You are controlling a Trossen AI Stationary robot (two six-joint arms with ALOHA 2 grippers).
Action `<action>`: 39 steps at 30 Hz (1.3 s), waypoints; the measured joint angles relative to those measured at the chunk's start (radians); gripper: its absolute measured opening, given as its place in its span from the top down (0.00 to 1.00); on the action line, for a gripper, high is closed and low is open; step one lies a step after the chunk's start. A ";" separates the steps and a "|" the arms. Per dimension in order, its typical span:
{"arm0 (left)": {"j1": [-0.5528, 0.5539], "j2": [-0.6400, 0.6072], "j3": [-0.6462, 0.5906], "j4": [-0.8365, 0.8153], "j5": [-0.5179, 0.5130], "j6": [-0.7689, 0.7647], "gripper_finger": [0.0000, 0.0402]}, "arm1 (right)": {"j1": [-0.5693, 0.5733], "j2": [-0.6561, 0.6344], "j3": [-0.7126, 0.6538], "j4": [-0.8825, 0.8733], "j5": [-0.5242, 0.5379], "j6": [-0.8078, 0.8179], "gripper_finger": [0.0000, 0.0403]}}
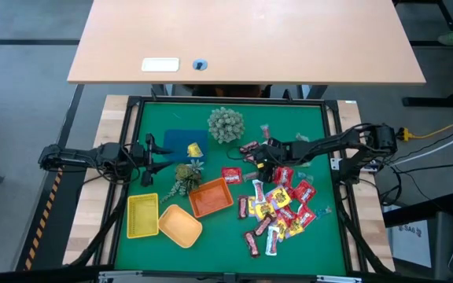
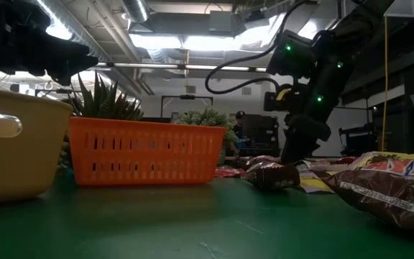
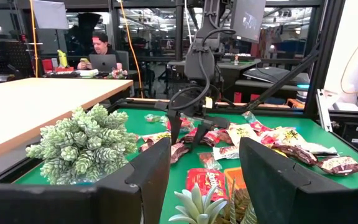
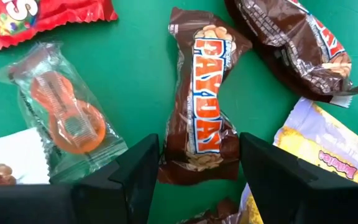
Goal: Sort candy
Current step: Put the brown chocolate into the orange bin
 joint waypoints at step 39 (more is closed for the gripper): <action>0.000 0.177 0.000 0.407 0.000 -0.073 0.55 | 0.000 0.039 0.183 -0.190 -0.130 -0.110 0.83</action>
